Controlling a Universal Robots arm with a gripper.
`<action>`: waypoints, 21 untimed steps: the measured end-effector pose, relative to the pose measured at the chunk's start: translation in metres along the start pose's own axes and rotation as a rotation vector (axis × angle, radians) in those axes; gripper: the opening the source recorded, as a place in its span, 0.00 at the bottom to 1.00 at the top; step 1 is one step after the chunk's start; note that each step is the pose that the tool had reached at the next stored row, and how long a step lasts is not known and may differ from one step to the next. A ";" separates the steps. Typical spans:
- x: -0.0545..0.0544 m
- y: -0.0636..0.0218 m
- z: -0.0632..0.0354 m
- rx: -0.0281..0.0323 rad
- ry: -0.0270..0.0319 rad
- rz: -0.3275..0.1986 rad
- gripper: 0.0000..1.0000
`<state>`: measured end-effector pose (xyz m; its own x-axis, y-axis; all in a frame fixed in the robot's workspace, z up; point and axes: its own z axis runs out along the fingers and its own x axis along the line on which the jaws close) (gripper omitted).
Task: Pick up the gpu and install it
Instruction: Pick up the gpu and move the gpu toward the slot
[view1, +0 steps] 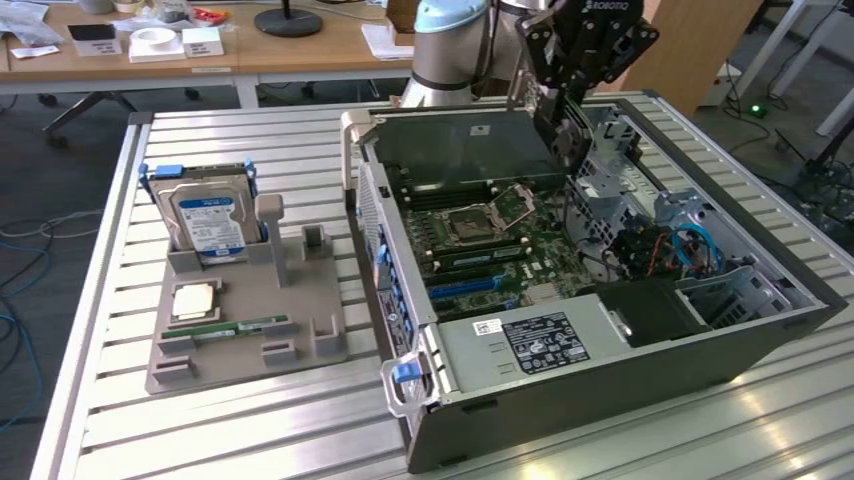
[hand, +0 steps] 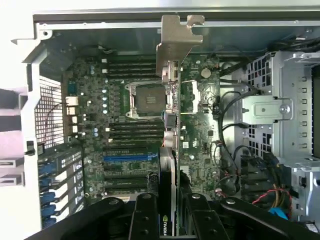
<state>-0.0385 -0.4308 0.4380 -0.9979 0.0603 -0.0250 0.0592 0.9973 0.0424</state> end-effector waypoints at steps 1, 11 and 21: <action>-0.004 0.0003 0.0001 0.0000 0.0000 0.000 0.26; -0.024 0.0015 0.0007 0.0000 -0.0001 0.000 0.26; -0.065 0.0039 0.0018 0.0000 0.0001 0.000 0.26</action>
<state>0.0266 -0.4307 0.4381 -0.9979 0.0601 -0.0250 0.0590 0.9974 0.0424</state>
